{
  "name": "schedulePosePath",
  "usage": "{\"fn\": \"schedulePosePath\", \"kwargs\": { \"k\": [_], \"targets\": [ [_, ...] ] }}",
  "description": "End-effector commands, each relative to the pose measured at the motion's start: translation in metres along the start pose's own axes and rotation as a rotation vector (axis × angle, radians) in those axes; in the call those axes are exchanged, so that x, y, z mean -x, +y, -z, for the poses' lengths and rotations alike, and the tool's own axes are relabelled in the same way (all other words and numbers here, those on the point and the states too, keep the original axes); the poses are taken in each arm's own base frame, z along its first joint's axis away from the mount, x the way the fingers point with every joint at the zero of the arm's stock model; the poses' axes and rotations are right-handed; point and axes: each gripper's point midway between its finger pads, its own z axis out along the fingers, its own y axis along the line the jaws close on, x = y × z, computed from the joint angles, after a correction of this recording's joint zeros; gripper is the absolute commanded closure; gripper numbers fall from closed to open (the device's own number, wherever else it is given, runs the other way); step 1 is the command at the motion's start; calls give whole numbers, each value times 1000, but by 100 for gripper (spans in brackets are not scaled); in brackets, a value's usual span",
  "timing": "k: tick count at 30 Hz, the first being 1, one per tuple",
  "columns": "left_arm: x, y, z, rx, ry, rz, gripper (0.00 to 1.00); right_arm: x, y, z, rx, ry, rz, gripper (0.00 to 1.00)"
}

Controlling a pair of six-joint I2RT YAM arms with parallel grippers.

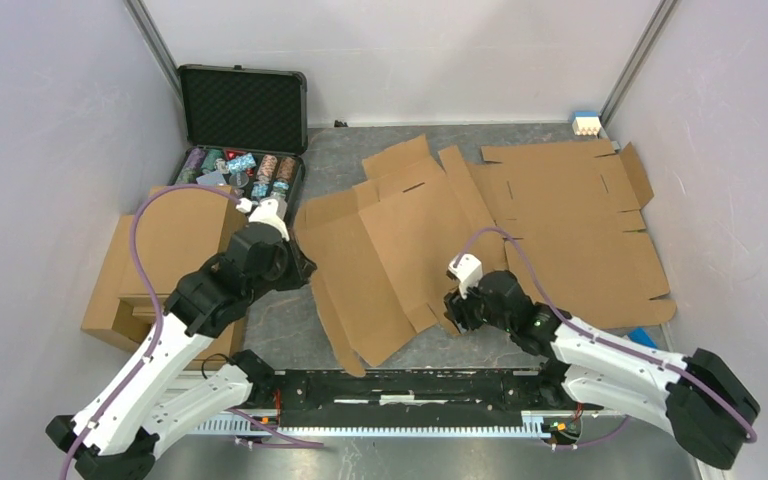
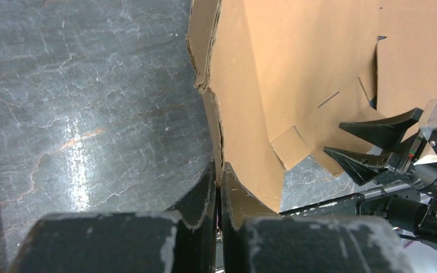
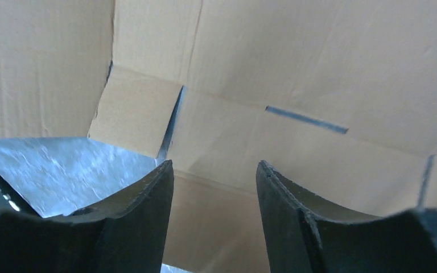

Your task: Fold the paper box

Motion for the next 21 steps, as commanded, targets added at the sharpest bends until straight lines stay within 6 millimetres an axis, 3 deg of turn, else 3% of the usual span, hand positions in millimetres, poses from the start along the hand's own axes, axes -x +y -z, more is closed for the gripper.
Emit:
{"fn": "schedulePosePath", "kwargs": {
  "k": [1, 6, 9, 12, 17, 21],
  "targets": [
    [-9, 1, -12, 1, 6, 40, 90, -38, -1, 11, -24, 53, -90, 43],
    [-24, 8, -23, 7, 5, 122, 82, -54, -5, 8, -65, 108, -144, 53],
    [-36, 13, -31, 1, -1, 188, 51, -64, -3, 4, -58, 150, -151, 56],
    [-50, 17, -39, -5, 9, 241, 38, -68, -2, 4, -54, 160, -155, 57],
    [-68, 25, -55, 24, 45, 271, 31, -65, -1, 5, -50, 134, -162, 57],
    [-82, 32, -65, 58, 69, 318, 33, -64, -1, 6, -51, 123, -170, 57]
  ]
}}
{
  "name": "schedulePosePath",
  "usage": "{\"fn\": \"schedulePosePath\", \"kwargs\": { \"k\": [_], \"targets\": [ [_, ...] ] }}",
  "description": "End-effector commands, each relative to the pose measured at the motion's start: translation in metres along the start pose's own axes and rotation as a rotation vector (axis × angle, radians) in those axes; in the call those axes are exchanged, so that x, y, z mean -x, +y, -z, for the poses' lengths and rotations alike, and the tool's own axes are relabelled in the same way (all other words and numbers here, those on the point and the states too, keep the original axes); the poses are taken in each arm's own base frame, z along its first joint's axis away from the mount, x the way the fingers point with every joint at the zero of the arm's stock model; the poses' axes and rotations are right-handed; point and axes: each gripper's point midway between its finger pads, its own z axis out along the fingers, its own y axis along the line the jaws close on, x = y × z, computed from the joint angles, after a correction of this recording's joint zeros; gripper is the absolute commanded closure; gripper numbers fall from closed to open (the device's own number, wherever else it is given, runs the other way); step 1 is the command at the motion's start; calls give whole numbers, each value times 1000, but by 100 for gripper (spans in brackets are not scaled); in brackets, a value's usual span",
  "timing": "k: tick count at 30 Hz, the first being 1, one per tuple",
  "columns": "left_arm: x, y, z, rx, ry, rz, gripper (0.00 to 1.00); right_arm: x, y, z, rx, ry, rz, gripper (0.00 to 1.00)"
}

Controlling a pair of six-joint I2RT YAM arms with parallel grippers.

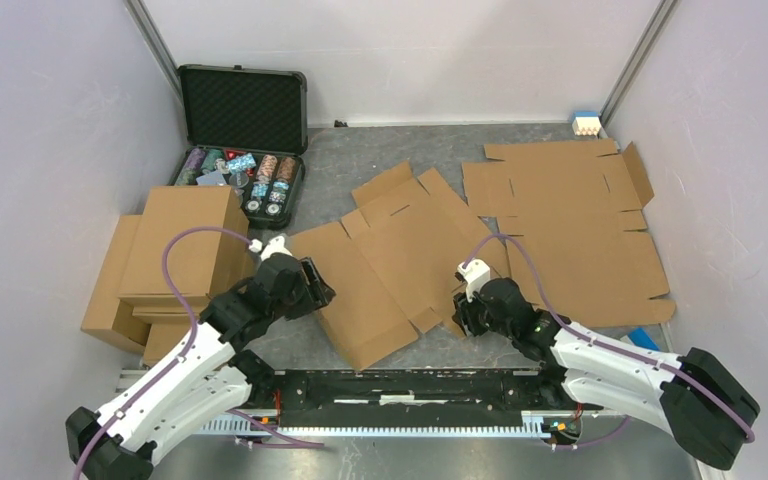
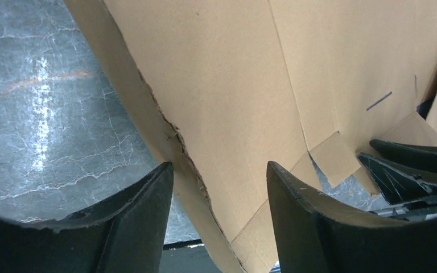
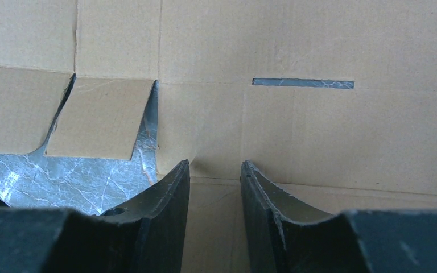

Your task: Fold the paper box

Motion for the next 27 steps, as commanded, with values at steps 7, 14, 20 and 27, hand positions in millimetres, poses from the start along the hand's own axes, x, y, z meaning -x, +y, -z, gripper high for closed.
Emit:
{"fn": "schedulePosePath", "kwargs": {
  "k": [7, 14, 20, 27],
  "targets": [
    [14, -8, 0, -56, -101, 154, 75, -21, -3, 3, -17, 63, -19, 57],
    [-6, 7, 3, 47, 17, 83, 24, -15, -4, 5, -23, 49, -18, 56],
    [-22, 36, -7, 203, 63, 123, 11, -10, -3, 5, -21, 36, -21, 56],
    [-40, 56, -19, 258, 66, 221, 13, -9, -3, 5, -20, 32, -20, 55]
  ]
}}
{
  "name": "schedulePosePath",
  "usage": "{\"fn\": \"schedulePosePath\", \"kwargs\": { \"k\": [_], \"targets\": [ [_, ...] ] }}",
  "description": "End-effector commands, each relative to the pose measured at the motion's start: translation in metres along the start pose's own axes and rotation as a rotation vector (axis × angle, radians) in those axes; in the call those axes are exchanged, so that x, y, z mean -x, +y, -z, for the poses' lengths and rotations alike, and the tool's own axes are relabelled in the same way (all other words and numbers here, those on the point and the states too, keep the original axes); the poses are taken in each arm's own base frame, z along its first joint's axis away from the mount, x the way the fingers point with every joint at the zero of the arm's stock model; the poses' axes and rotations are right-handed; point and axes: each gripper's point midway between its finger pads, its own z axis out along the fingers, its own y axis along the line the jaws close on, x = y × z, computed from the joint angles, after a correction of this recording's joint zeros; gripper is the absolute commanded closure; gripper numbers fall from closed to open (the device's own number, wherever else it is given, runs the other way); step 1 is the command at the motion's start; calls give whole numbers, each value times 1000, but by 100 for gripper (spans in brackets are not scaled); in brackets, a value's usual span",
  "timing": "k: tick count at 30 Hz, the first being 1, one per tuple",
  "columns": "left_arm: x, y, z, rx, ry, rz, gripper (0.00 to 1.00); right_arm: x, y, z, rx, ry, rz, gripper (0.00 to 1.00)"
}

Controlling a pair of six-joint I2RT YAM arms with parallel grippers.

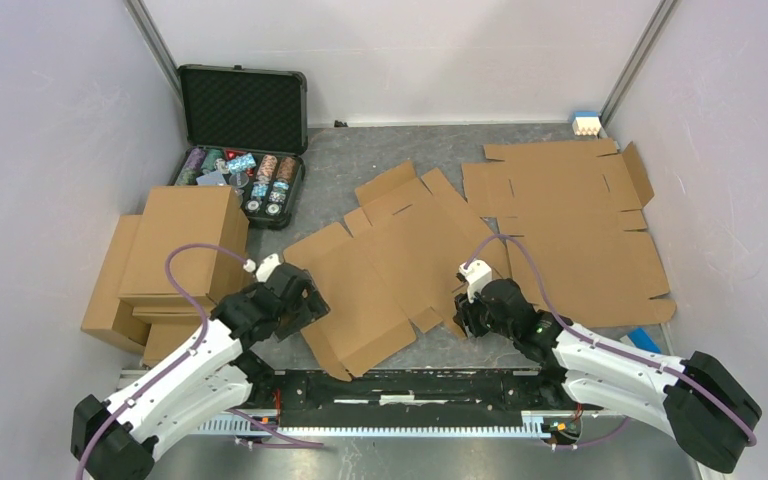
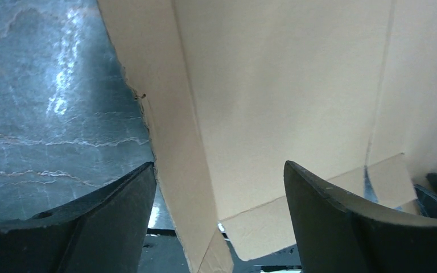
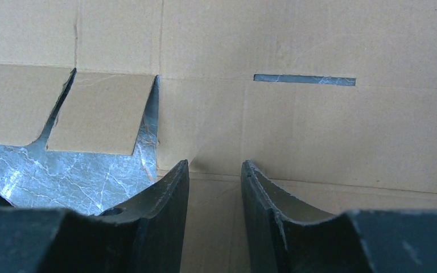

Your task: Fold the paper box

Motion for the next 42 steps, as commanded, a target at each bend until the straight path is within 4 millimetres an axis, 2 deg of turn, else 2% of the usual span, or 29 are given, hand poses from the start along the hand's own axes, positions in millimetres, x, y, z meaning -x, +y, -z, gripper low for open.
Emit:
{"fn": "schedulePosePath", "kwargs": {
  "k": [1, 7, 14, 16, 21, 25, 27, 29, 30, 32, 37, 42],
  "targets": [
    [-7, 13, -11, 44, -10, 109, 14, -7, -1, 2, -11, 31, -8, 56],
    [-11, 20, -21, 42, -32, 168, 21, -6, -1, 3, -6, 25, -9, 55],
    [-3, -6, -22, -157, -83, 232, 37, -6, 1, 3, 0, 23, -9, 55],
    [-1, -15, -21, -229, -100, 243, 39, -6, 0, 3, -2, 23, -8, 55],
    [-2, 1, -28, -182, -130, 271, 44, -4, 0, 3, -4, 22, -8, 55],
    [-7, 6, -34, -133, -105, 262, 47, -3, 0, 3, -8, 19, -10, 55],
    [-9, 8, -37, -110, -93, 250, 54, -2, 0, 4, -8, 20, -10, 55],
    [-10, 11, -39, -81, -87, 240, 69, -1, 0, 4, -9, 20, -9, 55],
    [-8, 11, -39, -73, -95, 238, 82, -1, 0, 4, -9, 20, -8, 55],
    [2, 7, -33, -83, -130, 220, 97, -1, 0, 4, -9, 19, -6, 55],
    [38, -30, -2, -208, -235, 105, 98, 2, 0, 5, -7, 9, -11, 55],
    [75, -59, 36, -267, -338, -24, 98, 25, 7, 12, 21, -79, -27, 51]
  ]
}}
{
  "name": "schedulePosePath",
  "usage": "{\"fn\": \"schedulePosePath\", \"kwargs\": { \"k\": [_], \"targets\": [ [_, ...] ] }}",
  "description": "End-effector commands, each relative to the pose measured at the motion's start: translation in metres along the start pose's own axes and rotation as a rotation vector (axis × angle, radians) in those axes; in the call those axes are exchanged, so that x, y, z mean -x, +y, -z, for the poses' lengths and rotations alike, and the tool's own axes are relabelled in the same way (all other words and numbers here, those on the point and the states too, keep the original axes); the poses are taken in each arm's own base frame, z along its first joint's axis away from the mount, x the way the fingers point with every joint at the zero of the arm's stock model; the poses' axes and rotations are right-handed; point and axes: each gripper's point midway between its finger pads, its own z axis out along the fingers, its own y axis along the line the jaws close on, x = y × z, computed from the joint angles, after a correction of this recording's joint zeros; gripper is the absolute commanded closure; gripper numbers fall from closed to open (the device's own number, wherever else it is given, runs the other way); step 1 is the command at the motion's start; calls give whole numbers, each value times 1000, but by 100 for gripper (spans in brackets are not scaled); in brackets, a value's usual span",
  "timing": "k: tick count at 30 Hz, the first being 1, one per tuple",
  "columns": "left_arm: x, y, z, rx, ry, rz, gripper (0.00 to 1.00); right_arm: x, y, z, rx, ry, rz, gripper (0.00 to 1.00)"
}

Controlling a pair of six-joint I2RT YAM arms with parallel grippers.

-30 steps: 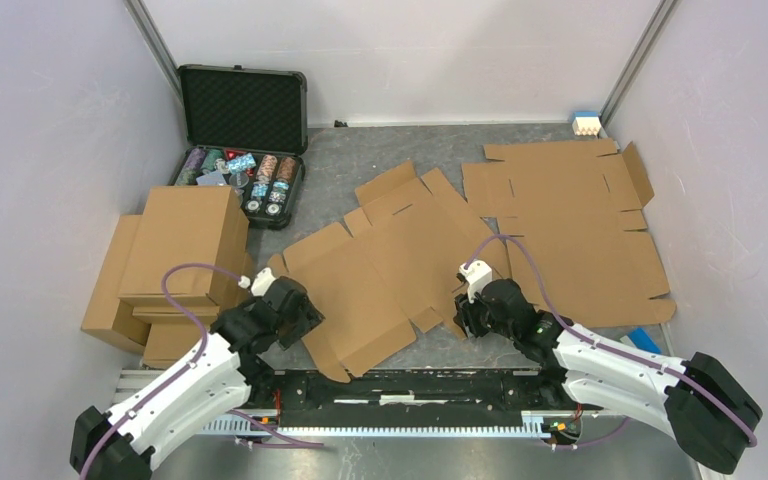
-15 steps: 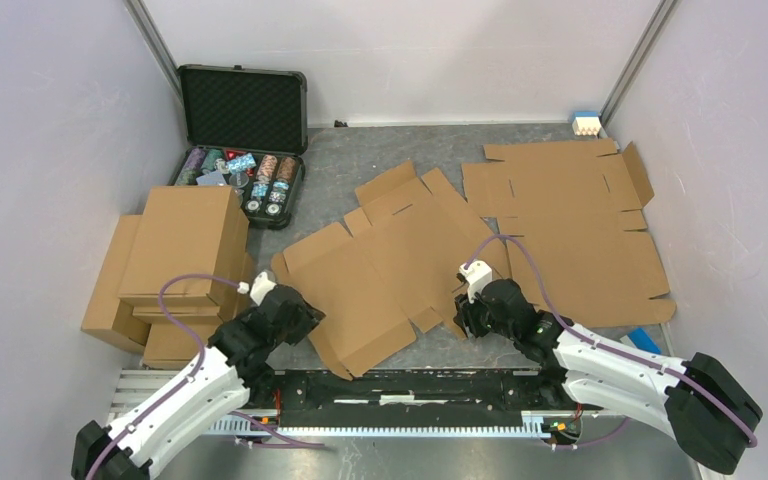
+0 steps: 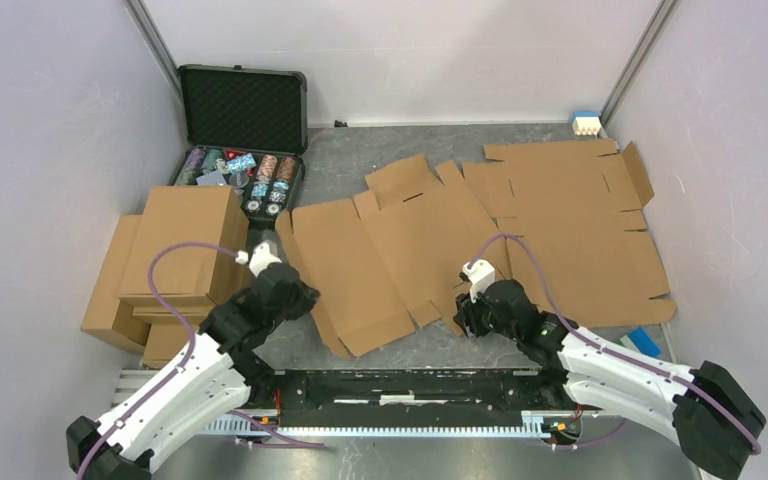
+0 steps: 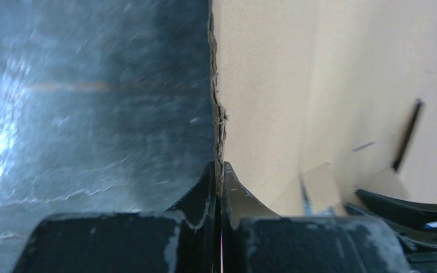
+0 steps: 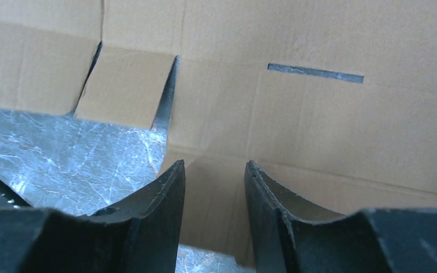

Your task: Fold the paper box

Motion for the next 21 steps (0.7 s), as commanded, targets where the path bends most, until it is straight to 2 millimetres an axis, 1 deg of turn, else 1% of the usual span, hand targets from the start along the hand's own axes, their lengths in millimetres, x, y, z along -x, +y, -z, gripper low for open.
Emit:
{"fn": "schedulePosePath", "kwargs": {
  "k": [1, 3, 4, 8, 10, 13, 15, 19, 21],
  "targets": [
    [59, -56, 29, -141, -174, -123, 98, 26, 8, 9, 25, -80, -25, 51],
    [69, -73, 39, -188, -191, -171, 98, 31, 7, 11, 18, -87, -24, 50],
    [74, -81, 44, -211, -202, -201, 98, 33, 5, 13, 8, -88, -22, 47],
    [87, -101, 58, -260, -224, -344, 98, 46, -4, 21, -48, -127, -16, 30],
    [89, -105, 62, -276, -226, -414, 98, 54, -9, 25, -75, -151, -8, 26],
    [93, -108, 69, -297, -248, -496, 98, 64, -11, 29, -94, -173, 12, 24],
    [101, -108, 77, -305, -288, -541, 98, 67, -13, 27, -106, -165, 24, 24],
    [112, -109, 96, -353, -376, -608, 98, 64, -10, 18, -90, -142, 38, 24],
    [115, -110, 104, -381, -404, -606, 98, 61, -3, 11, -51, -134, 43, 24]
  ]
}}
